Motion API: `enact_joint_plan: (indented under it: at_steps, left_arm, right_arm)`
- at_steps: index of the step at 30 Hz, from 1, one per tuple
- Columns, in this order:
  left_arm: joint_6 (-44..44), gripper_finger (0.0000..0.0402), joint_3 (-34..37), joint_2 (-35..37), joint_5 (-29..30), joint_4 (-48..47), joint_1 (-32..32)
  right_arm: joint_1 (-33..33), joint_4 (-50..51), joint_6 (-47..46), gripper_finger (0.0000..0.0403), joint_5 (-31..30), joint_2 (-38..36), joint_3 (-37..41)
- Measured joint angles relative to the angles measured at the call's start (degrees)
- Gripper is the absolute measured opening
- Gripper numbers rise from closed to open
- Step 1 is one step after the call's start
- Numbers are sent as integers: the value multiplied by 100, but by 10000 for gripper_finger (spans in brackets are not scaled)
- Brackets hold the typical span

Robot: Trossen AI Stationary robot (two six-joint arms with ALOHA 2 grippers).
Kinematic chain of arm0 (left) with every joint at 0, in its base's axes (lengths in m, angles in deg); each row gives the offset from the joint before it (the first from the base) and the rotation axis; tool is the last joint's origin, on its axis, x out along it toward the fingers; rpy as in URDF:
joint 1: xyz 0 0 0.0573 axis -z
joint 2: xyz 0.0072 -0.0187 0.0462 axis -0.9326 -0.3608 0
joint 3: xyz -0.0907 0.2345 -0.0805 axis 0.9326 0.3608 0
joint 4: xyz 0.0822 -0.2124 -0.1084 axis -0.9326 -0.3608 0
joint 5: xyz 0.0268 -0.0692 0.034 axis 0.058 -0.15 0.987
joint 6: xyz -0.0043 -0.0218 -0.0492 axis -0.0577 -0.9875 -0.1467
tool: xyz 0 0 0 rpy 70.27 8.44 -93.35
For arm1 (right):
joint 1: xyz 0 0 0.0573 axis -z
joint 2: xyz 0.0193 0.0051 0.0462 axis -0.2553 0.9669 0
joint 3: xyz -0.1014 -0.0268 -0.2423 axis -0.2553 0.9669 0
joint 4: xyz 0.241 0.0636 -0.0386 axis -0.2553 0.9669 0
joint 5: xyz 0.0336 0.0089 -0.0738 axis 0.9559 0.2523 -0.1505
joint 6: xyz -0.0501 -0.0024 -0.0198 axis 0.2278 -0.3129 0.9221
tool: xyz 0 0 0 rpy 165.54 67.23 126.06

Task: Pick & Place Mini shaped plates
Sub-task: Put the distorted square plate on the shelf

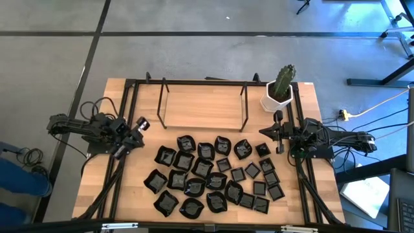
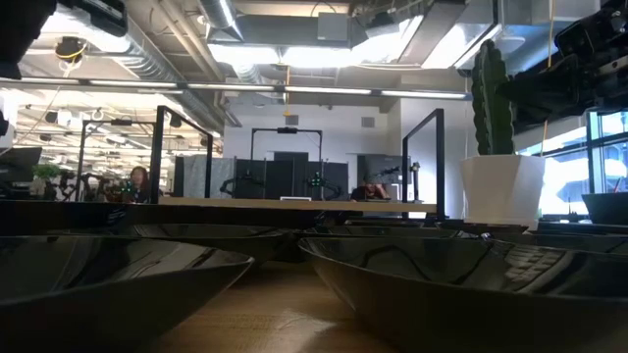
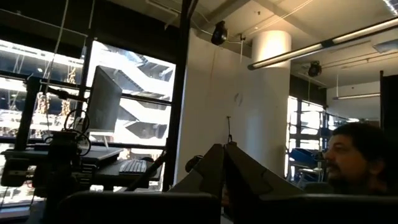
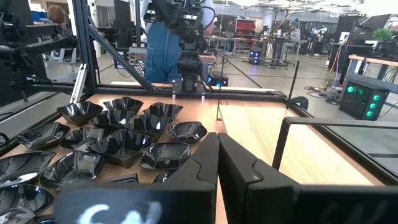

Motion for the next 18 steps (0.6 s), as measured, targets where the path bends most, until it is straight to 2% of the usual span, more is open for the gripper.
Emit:
enact_joint_plan:
  at_steps: [7, 18]
  left_arm:
    - [75, 10, -65, -1, 418, -108, 0]
    - [184, 12, -308, 0, 449, -469, 0]
  right_arm:
    - [-1, 2, 15, 7, 0, 0, 0]
    - [-1, 0, 0, 7, 2, 0, -1]
